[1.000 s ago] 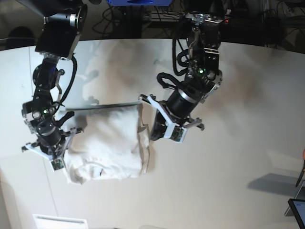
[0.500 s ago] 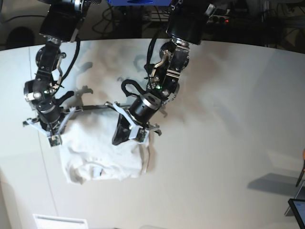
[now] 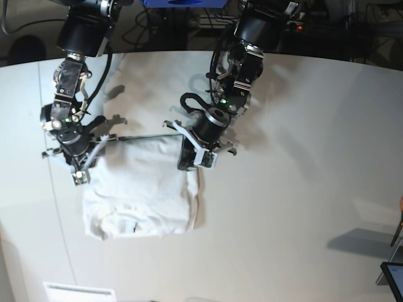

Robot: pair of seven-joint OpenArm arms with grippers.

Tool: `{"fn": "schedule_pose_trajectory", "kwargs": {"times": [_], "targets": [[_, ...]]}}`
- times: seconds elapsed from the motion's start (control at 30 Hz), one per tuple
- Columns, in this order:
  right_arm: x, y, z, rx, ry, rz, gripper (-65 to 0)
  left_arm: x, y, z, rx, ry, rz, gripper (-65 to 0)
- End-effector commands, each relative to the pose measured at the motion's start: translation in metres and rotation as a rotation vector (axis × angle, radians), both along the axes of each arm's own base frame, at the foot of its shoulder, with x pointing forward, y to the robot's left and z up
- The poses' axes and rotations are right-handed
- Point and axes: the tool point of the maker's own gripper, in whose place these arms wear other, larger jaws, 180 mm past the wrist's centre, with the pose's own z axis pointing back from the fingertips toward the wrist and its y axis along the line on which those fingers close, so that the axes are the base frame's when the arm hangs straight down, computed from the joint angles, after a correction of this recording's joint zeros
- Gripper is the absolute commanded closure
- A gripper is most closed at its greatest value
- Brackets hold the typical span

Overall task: Fold the T-shirt properly
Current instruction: 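Move both grippers onto the bundle's collar edge and grasp it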

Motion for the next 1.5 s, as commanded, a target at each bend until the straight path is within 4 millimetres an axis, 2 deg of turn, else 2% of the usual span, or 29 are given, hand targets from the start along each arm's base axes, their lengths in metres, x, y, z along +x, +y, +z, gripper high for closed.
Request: {"fn": "schedule_pose_trajectory", "kwargs": {"times": [0.0, 0.17, 0.27, 0.37, 0.43, 0.5, 0.57, 0.67, 0.73, 0.8, 0.97, 1.07, 1.17, 1.27, 1.47], "targets": [[0.018, -0.003, 0.032, -0.003, -0.109, -0.003, -2.0, 0.015, -0.002, 0.031, -0.032, -0.088, 0.014, 0.0], [0.028, -0.007, 0.065, -0.029, -0.2, -0.005, -2.0, 0.022, -0.005, 0.079, -0.075, -0.206, 0.017, 0.0], [0.035, -0.007, 0.082, -0.038, -0.245, -0.002, -2.2, 0.027, -0.005, 0.093, -0.087, -0.24, 0.02, 0.0], [0.044, -0.007, 0.091, -0.037, -0.269, 0.001, -2.2, 0.041, -0.014, 0.11, -0.107, -0.275, 0.018, 0.0], [0.048, -0.005, 0.09, -0.028, -0.266, 0.004, -2.2, 0.049, -0.022, 0.113, -0.125, -0.276, 0.018, 0.0], [0.056, 0.006, 0.089, -0.017, -0.26, 0.03, -2.2, 0.061, -0.03, 0.119, -0.129, -0.285, 0.013, 0.0], [0.059, 0.017, 0.082, -0.006, -0.245, 0.058, -2.2, 0.069, -0.038, 0.119, -0.135, -0.277, 0.009, 0.0], [0.069, 0.035, 0.086, 0.019, -0.285, 0.105, -2.2, 0.084, -0.043, 0.119, -0.126, -0.269, 0.002, 0.0], [0.073, 0.047, 0.082, 0.036, -0.289, 0.134, -2.2, 0.093, -0.046, 0.112, -0.111, -0.246, -0.003, 0.0], [0.075, 0.053, 0.068, 0.056, -0.258, 0.144, -2.2, 0.097, -0.047, 0.097, -0.09, -0.208, -0.008, 0.0], [0.066, 0.068, 0.032, 0.108, -0.163, 0.147, -2.2, 0.089, -0.044, 0.053, -0.054, -0.096, -0.006, 0.0], [0.06, 0.072, 0.011, 0.127, -0.105, 0.151, -2.2, 0.074, -0.041, 0.022, -0.04, -0.018, -0.003, 0.0], [0.056, 0.074, 0.003, 0.133, -0.081, 0.152, -2.2, 0.063, -0.039, 0.006, -0.032, 0.021, -0.003, 0.0], [0.059, 0.073, 0.011, 0.127, -0.102, 0.151, -2.2, 0.065, -0.041, 0.015, -0.043, -0.004, -0.002, 0.0], [0.074, 0.061, 0.059, 0.077, -0.229, 0.143, -2.2, 0.081, -0.037, 0.068, -0.068, -0.127, 0.002, 0.0]]}}
